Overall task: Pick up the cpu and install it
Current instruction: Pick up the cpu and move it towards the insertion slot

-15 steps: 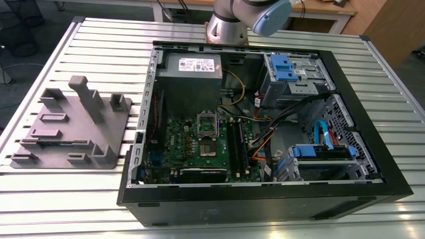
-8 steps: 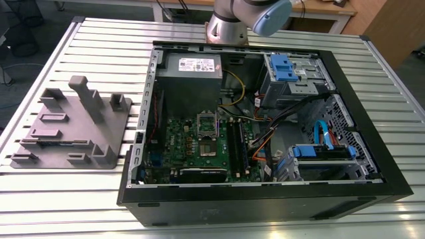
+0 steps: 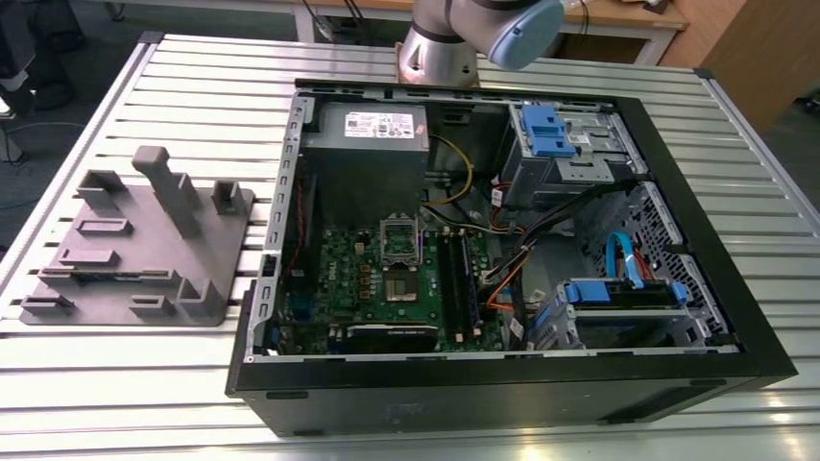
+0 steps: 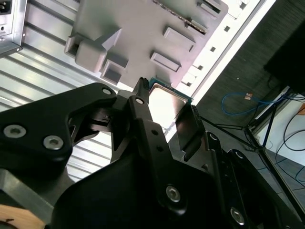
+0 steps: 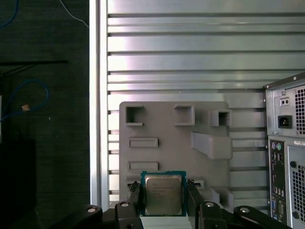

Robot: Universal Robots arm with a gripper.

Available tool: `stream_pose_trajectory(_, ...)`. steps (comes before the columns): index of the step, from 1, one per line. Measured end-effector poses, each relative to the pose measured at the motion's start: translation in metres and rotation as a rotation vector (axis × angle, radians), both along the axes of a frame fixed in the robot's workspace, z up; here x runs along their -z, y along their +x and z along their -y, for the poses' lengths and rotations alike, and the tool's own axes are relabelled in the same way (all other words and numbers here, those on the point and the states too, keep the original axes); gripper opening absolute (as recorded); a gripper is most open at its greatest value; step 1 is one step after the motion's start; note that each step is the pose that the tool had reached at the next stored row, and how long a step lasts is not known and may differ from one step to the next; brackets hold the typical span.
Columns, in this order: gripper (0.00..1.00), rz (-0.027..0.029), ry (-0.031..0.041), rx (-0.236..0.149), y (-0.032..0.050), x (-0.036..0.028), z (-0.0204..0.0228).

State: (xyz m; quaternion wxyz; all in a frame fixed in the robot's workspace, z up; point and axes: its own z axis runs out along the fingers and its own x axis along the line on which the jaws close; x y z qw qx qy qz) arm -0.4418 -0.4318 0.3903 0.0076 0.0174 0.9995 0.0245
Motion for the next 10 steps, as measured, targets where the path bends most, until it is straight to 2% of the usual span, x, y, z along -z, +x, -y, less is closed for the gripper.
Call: stream_pose_trajectory(10,0.47,0.0001,0.0001,0.000,0.0174,0.0004,0.0000)
